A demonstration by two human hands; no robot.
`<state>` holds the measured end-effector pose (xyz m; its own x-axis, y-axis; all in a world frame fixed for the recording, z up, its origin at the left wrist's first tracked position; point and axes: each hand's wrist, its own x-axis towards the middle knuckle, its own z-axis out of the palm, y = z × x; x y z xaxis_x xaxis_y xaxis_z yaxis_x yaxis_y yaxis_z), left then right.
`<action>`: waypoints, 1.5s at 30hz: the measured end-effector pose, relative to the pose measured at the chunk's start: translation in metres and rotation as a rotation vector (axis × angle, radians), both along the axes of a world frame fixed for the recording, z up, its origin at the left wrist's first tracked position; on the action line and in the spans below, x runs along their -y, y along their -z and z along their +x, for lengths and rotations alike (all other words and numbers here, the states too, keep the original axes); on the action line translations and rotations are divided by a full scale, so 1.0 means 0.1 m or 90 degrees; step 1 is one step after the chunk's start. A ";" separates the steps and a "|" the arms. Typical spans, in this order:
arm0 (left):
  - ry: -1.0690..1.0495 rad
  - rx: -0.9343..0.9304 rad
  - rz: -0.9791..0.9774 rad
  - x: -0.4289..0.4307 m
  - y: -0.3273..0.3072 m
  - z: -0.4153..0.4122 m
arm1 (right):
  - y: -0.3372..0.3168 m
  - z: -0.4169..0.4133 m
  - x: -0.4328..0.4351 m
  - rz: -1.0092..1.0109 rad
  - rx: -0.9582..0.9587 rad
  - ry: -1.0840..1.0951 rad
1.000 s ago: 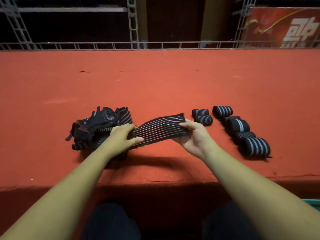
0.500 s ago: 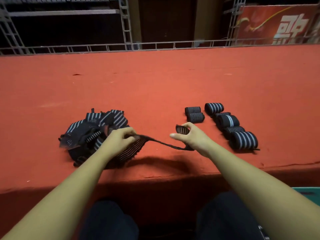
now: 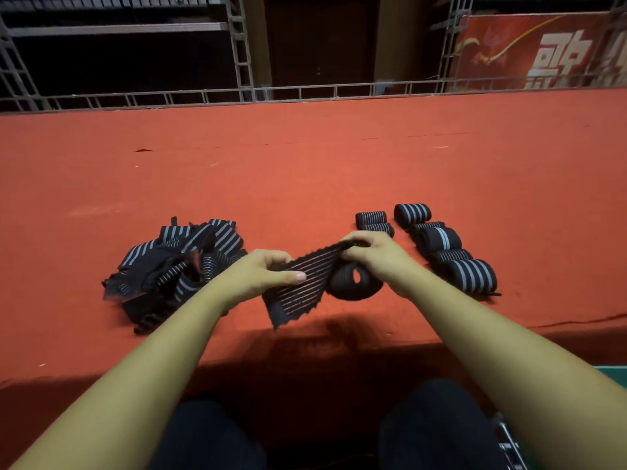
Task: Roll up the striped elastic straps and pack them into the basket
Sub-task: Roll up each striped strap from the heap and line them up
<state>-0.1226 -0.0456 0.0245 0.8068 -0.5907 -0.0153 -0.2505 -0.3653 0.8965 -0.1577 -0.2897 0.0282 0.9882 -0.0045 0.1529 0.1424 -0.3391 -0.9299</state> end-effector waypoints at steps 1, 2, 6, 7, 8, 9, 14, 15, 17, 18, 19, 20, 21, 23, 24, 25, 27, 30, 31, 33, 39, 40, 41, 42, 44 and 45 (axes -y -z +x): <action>0.004 0.017 0.022 -0.06 0.04 0.02 | 0.01 0.02 0.08 0.010 0.002 0.051; -0.004 0.029 0.025 -0.10 0.09 0.04 | 0.03 0.03 0.15 -0.004 0.000 0.087; -0.141 -0.046 -0.152 -0.10 0.20 0.10 | 0.21 0.08 0.27 -0.157 -0.045 0.093; -0.157 -0.079 -0.204 -0.07 0.19 0.10 | 0.25 0.08 0.28 -0.202 -0.069 0.074; -0.164 -0.089 -0.229 -0.04 0.18 0.10 | 0.28 0.07 0.28 -0.243 -0.099 0.045; -0.168 -0.078 -0.234 -0.01 0.17 0.08 | 0.29 0.05 0.27 -0.279 -0.132 0.011; -0.107 -0.005 -0.189 0.10 0.04 -0.01 | 0.13 -0.02 0.03 -0.203 -0.026 -0.078; -0.097 0.003 -0.191 0.13 0.01 -0.03 | 0.06 -0.05 -0.04 -0.152 -0.010 -0.092; -0.078 0.015 -0.190 0.16 -0.05 -0.05 | -0.03 -0.06 -0.13 -0.121 0.022 -0.108; -0.069 0.012 -0.193 0.17 -0.07 -0.06 | -0.06 -0.06 -0.16 -0.119 0.037 -0.109; -0.063 -0.001 -0.204 0.18 -0.09 -0.06 | -0.09 -0.06 -0.19 -0.113 0.044 -0.112; -0.064 -0.018 -0.217 0.18 -0.09 -0.04 | -0.11 -0.06 -0.20 -0.093 0.042 -0.123; -0.066 -0.027 -0.227 0.17 -0.10 -0.02 | -0.14 -0.07 -0.21 -0.072 0.031 -0.138; -0.067 -0.018 -0.219 0.15 -0.10 0.01 | -0.17 -0.10 -0.21 -0.045 0.011 -0.166; -0.070 -0.010 -0.213 0.15 -0.10 0.01 | -0.19 -0.11 -0.22 -0.036 0.012 -0.157; -0.074 -0.009 -0.216 0.15 -0.10 0.01 | -0.20 -0.11 -0.22 -0.022 0.019 -0.132; -0.084 -0.020 -0.250 0.15 -0.08 0.01 | -0.22 -0.09 -0.19 0.019 0.033 -0.070; -0.116 -0.021 -0.287 0.15 -0.05 0.01 | -0.25 -0.07 -0.15 0.038 -0.011 -0.048; -0.125 -0.019 -0.285 0.16 -0.05 0.00 | -0.26 -0.07 -0.15 0.043 -0.027 -0.052; -0.115 -0.019 -0.259 0.18 -0.07 0.00 | -0.28 -0.06 -0.14 0.073 -0.039 -0.058; -0.042 -0.148 -0.304 0.29 -0.05 -0.04 | -0.41 -0.05 -0.11 0.134 -0.018 -0.121; -0.024 -0.173 -0.266 0.32 0.00 -0.06 | -0.43 -0.02 -0.10 0.176 -0.024 -0.120; -0.003 -0.189 -0.208 0.34 0.06 -0.09 | -0.45 0.00 -0.09 0.211 -0.032 -0.109; 0.023 -0.212 -0.168 0.36 0.14 -0.12 | -0.47 0.04 -0.07 0.229 -0.040 -0.084; 0.073 -0.280 -0.182 0.35 0.27 -0.15 | -0.49 0.13 0.01 0.222 -0.063 -0.013; 0.093 -0.312 -0.217 0.33 0.30 -0.17 | -0.49 0.16 0.05 0.214 -0.078 0.023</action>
